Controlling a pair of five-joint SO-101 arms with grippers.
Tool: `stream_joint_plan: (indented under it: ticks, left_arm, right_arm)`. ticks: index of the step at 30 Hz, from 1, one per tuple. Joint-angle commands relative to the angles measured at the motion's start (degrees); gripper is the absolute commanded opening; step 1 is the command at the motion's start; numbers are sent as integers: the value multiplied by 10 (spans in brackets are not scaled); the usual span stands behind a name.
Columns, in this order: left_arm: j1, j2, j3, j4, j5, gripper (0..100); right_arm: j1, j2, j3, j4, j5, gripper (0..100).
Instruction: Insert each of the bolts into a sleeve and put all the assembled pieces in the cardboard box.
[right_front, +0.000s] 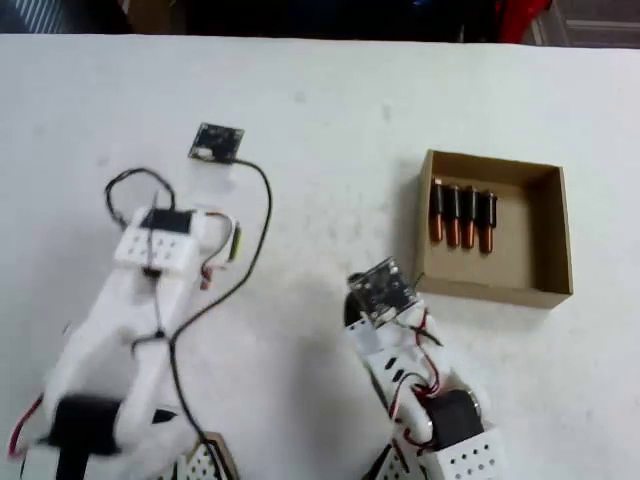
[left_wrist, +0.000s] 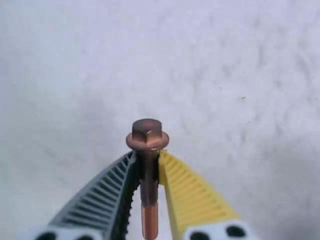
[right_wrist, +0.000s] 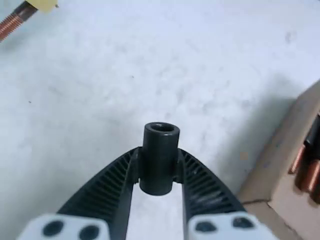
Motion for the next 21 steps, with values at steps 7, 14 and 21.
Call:
stream_joint_plan:
  ticks: [7, 14, 21]
  left_arm:
    - [-2, -299, 100, -8, -53, 21]
    - [-2, -400, 102, 6, -50, 21]
    - [-1, -499, 105, 6, -15, 21]
  right_arm:
    - [-84, -5, -6, -106, -19, 17]
    - [-84, -4, -6, -169, -113, 17]
    - [-123, -4, -4, -258, -114, 17]
